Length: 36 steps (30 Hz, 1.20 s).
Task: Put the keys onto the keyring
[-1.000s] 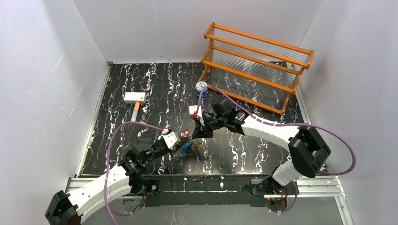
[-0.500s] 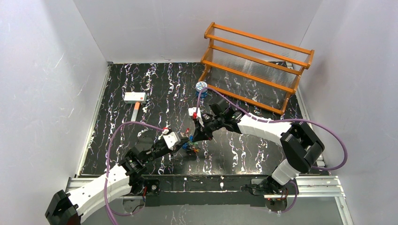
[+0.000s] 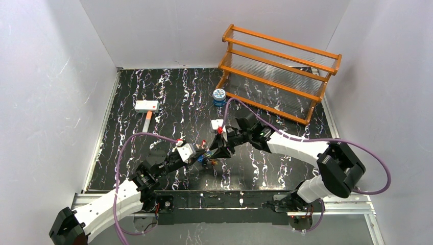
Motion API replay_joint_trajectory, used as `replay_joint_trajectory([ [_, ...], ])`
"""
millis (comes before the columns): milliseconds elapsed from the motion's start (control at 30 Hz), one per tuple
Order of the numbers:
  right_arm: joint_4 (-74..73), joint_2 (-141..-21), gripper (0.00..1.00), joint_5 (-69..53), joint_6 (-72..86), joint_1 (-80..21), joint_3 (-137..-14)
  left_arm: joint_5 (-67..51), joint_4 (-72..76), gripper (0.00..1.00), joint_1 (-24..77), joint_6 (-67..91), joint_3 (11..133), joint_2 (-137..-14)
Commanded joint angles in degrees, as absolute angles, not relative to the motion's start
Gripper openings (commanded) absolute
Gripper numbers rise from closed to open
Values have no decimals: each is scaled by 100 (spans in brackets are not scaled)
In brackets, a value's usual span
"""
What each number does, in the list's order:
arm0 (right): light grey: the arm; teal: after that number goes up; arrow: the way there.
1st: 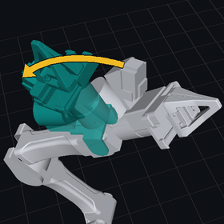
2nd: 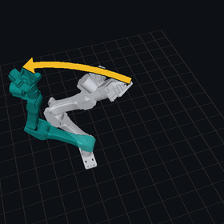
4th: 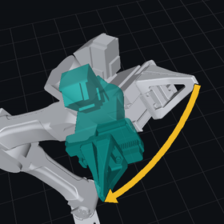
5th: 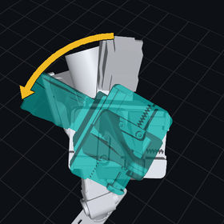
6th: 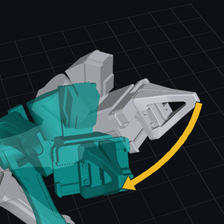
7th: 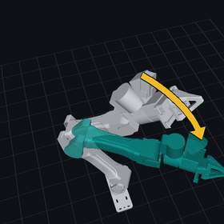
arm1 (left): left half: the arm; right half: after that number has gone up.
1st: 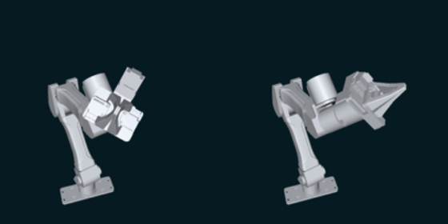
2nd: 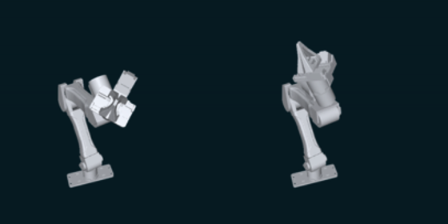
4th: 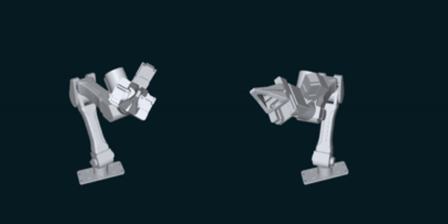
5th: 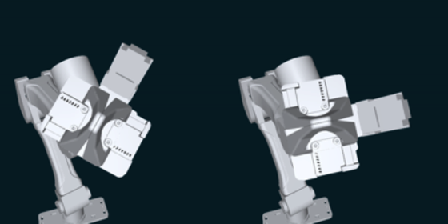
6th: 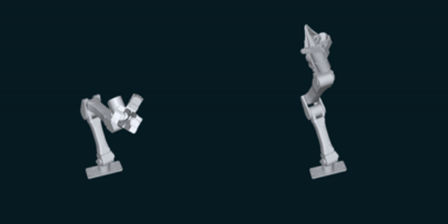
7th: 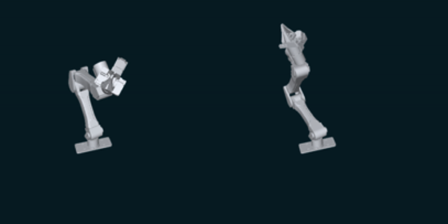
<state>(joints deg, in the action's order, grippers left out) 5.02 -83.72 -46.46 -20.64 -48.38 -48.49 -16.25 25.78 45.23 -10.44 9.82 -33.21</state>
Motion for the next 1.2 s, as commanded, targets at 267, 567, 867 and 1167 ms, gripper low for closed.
replay_joint_trajectory([
  [267,1568,-8493,45,-5006,-1655,-4836,-4888,-1608,2944,0,4543,-1056,1002,-3248],
  [567,1672,-8678,32,-4992,-1618,-4842,-4977,-1608,2947,0,4540,-1032,998,-3245],
  [867,1826,-8758,16,-5000,-1556,-4842,-5013,-1620,2949,0,4544,-1028,1002,-3239],
  [1167,851,-8657,1,-4718,-2142,-4842,-5307,-1280,2597,9,4541,-1183,1138,-3077],
])
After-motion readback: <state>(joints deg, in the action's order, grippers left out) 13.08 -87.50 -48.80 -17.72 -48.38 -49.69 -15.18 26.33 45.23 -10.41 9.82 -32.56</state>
